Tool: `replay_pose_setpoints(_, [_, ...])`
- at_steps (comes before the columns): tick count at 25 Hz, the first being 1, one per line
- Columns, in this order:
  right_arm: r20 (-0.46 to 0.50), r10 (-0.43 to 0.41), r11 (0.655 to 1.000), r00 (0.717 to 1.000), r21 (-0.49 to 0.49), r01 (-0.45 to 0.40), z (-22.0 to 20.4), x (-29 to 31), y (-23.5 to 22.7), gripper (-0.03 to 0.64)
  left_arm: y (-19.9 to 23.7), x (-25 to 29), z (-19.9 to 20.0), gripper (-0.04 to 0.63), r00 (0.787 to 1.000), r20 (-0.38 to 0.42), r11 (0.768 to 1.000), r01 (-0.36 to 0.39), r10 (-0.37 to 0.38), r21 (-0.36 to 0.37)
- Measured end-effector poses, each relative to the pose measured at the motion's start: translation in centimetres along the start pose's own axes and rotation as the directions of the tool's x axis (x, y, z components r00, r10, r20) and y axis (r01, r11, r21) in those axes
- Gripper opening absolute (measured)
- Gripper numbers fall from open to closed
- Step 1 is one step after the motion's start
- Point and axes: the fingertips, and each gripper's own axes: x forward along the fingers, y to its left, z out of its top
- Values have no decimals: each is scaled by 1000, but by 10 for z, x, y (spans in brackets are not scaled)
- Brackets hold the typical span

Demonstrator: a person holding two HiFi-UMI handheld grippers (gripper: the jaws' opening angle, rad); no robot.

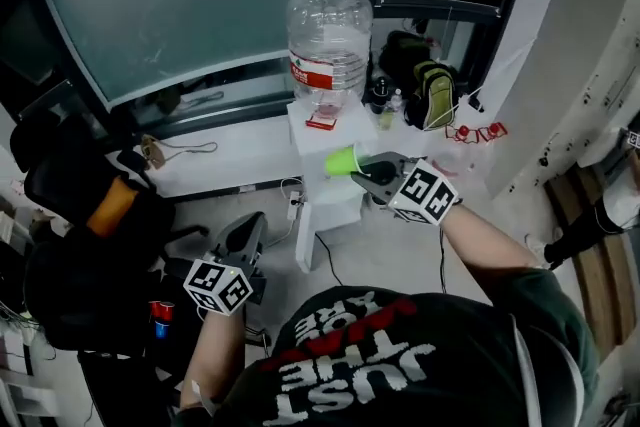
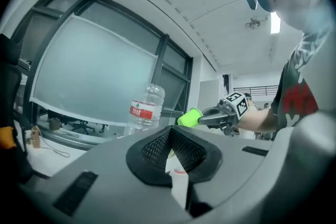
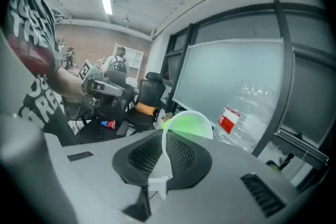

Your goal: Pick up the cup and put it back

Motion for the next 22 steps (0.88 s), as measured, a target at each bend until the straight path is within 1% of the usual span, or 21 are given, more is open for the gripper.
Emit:
replay_pose_setpoints(3, [68, -4, 1000, 998, -12, 5, 10, -52, -18, 48, -25, 26, 21, 8, 998, 57, 1000, -7, 9, -20])
replay_pose_setpoints(6, [108, 1, 999, 994, -34, 2, 14, -88, -27, 46, -42, 47, 36, 8, 996, 92, 999, -15, 19, -45])
replay_pose_setpoints(7, [122, 0, 999, 992, -42, 6, 17, -97, -30, 48, -46, 55, 41, 8, 995, 96, 999, -14, 17, -40])
replay_pose_setpoints(9, [157, -9, 999, 988, -50, 17, 26, -111, -38, 46, -55, 69, 49, 8, 995, 95, 1000, 6, -6, -2])
replay_pose_setpoints(11, [193, -18, 999, 981, -44, 27, 35, -119, -41, 47, -62, 77, 53, 8, 996, 86, 999, 29, -31, 24])
replay_pose_setpoints(14, [226, -21, 999, 974, -42, 32, 43, -118, -39, 47, -62, 84, 53, 8, 997, 66, 998, 46, -48, 31])
replay_pose_setpoints(22, [222, -17, 998, 975, -53, 30, 49, -103, -38, 47, -49, 88, 51, 8, 997, 49, 998, 60, -61, 19])
